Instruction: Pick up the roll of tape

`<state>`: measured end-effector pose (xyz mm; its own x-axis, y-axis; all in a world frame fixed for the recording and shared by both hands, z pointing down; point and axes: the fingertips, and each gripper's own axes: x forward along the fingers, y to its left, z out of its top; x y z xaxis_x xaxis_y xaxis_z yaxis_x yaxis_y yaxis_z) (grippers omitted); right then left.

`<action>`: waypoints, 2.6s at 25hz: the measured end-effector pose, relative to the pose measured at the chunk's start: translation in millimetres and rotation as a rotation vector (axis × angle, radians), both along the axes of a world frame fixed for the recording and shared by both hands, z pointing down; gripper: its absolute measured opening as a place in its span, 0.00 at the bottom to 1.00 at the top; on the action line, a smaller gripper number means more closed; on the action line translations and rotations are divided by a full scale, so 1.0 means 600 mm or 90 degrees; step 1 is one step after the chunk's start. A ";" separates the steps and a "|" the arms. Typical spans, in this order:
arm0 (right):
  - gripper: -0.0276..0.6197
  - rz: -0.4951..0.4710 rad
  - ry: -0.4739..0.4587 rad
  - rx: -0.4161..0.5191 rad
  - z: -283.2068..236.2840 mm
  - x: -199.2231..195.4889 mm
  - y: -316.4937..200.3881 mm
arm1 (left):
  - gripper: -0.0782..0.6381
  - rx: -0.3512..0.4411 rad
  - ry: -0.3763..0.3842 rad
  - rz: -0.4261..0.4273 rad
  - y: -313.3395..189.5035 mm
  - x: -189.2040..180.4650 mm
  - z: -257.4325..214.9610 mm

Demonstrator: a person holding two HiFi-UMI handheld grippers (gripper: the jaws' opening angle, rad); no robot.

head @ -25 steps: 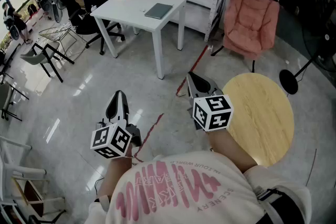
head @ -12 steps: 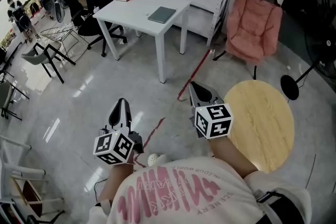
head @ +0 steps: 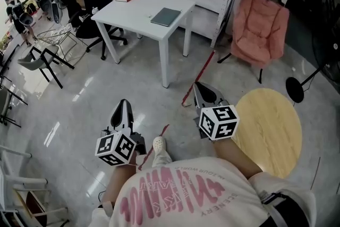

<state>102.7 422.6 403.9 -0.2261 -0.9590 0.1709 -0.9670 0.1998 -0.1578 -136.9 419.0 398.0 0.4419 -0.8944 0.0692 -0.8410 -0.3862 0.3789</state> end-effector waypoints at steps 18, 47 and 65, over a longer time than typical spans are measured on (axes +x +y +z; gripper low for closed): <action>0.06 0.042 -0.014 0.043 -0.097 -0.062 -0.361 | 0.14 0.039 0.010 0.051 -0.396 -0.059 -0.092; 0.06 0.037 -0.063 0.004 -0.005 -0.097 -0.736 | 0.14 0.020 -0.022 0.062 -0.740 -0.097 -0.024; 0.06 -0.014 -0.076 0.008 -0.026 -0.007 -1.184 | 0.14 0.057 -0.018 0.046 -1.146 0.006 -0.062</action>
